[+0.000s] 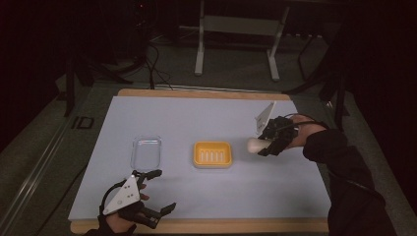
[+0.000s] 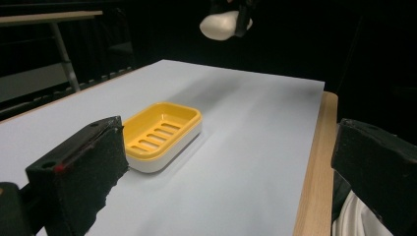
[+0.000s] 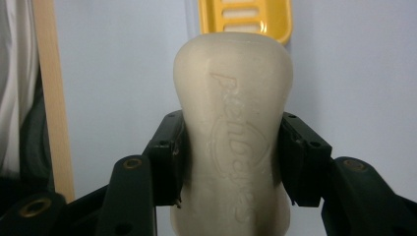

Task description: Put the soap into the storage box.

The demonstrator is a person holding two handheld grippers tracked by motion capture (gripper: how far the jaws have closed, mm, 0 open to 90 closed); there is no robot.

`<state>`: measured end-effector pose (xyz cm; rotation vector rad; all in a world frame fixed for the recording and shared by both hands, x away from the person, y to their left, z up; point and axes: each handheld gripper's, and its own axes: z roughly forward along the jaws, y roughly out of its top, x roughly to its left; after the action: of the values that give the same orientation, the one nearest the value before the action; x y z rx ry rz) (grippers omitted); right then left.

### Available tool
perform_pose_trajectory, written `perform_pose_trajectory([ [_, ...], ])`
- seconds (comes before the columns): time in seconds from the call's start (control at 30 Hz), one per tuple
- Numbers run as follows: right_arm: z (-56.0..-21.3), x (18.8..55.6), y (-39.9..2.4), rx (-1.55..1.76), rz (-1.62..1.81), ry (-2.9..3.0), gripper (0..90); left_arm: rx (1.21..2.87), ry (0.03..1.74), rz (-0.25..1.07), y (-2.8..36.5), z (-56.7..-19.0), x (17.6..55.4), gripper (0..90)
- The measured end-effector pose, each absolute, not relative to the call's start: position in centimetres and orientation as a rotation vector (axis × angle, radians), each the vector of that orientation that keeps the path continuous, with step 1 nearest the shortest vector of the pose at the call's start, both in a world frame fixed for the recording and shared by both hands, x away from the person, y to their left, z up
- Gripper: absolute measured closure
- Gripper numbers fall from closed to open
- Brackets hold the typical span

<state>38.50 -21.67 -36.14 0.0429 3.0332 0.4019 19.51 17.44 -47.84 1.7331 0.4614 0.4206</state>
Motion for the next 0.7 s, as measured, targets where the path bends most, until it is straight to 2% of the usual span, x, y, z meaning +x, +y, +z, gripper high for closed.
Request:
perform_pose_trajectory([
  [0.23, -34.9, 38.9, -20.3, -0.010, 0.415, 3.015, 49.4, 1.735, 0.458, 0.422, 17.5, -47.8, 19.5, 0.5],
  [0.7, -35.1, 39.9, -17.4, -0.076, 0.508, 3.019, 49.4, 1.732, 0.456, 0.419, 17.5, -47.8, 19.5, 0.5],
])
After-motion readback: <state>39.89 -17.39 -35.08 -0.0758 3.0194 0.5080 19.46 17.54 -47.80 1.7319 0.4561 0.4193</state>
